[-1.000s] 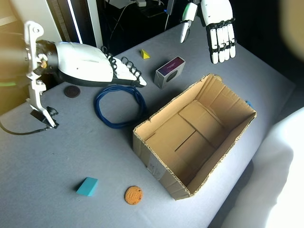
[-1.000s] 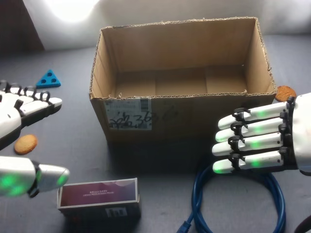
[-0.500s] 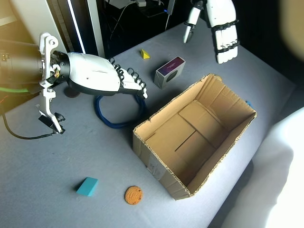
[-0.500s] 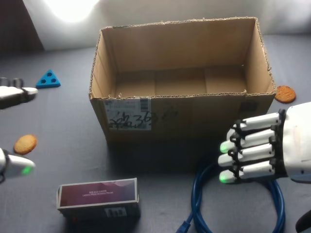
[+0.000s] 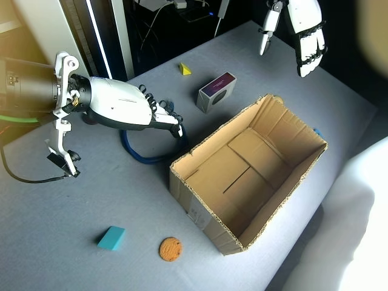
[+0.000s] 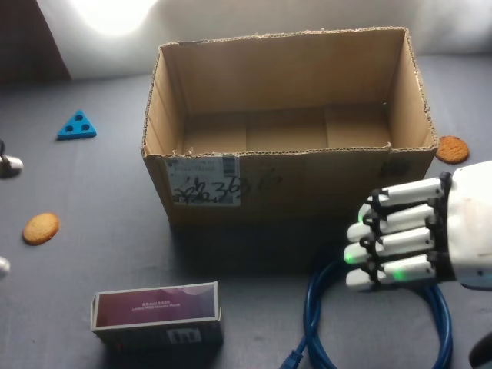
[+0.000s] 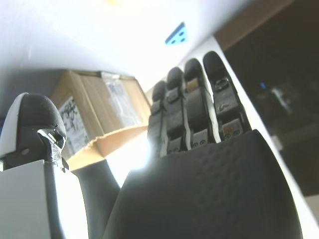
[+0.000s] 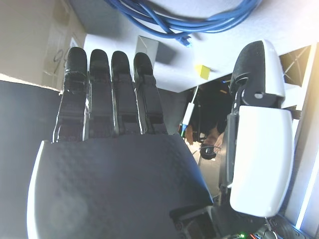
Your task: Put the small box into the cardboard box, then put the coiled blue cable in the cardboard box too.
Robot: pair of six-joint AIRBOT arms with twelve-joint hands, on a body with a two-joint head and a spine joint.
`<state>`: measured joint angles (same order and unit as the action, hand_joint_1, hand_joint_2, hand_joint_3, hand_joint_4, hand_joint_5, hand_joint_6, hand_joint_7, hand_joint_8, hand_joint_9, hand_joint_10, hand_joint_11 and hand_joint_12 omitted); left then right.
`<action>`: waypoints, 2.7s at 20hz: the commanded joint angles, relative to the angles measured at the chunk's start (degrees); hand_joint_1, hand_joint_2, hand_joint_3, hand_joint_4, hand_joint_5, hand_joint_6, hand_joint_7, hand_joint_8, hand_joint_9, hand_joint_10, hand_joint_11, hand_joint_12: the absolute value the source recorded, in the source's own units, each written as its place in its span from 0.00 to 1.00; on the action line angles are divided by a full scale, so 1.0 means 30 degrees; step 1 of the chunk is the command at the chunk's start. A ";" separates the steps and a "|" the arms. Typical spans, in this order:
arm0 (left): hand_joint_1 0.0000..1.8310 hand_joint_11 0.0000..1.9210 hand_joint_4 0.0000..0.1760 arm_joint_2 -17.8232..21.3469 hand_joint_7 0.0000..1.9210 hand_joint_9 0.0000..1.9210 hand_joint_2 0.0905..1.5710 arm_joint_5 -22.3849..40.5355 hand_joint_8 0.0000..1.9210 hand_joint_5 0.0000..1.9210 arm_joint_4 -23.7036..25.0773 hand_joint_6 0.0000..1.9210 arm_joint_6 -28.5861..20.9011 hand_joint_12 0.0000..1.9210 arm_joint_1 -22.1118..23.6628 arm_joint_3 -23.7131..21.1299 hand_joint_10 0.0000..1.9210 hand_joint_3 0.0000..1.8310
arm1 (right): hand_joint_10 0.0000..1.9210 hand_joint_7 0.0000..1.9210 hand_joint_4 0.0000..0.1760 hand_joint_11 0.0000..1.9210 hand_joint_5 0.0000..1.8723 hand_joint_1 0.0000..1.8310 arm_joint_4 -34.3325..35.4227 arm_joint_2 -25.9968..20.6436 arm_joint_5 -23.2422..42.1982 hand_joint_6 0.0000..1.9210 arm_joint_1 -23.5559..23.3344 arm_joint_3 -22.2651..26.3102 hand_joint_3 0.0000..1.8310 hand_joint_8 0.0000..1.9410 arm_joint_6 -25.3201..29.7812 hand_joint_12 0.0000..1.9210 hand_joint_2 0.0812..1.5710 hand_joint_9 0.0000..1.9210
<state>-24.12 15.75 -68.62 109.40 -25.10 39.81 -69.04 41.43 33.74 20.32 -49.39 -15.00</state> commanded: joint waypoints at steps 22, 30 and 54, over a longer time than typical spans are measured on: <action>0.45 0.00 0.00 -0.0350 0.30 0.26 0.63 0.0801 0.00 0.25 -0.0742 0.00 0.0663 0.47 -0.0353 -0.1693 0.01 0.00 | 0.00 0.11 0.00 0.00 0.13 0.31 0.0619 -0.0575 0.3180 0.00 -0.0460 -0.0427 0.00 0.00 0.0905 0.32 0.62 0.11; 0.41 0.00 0.00 -0.1678 0.27 0.24 0.63 0.2125 0.00 0.22 0.0578 0.00 -0.0141 0.46 -0.0723 -0.1848 0.00 0.00 | 0.00 0.11 0.00 0.00 0.13 0.29 0.0441 -0.0573 0.3100 0.00 -0.0460 -0.0440 0.00 0.00 0.0838 0.34 0.62 0.11; 0.41 0.00 0.00 -0.3179 0.27 0.24 0.64 0.3034 0.00 0.22 0.1670 0.00 -0.1833 0.43 -0.0989 -0.2339 0.00 0.00 | 0.00 0.12 0.00 0.00 0.14 0.33 0.0191 -0.0556 0.3069 0.00 -0.0458 -0.0444 0.00 0.00 0.0771 0.33 0.62 0.11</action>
<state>-34.11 21.93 -64.97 104.03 -28.27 32.80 -71.40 40.25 39.55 19.46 -50.76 -12.67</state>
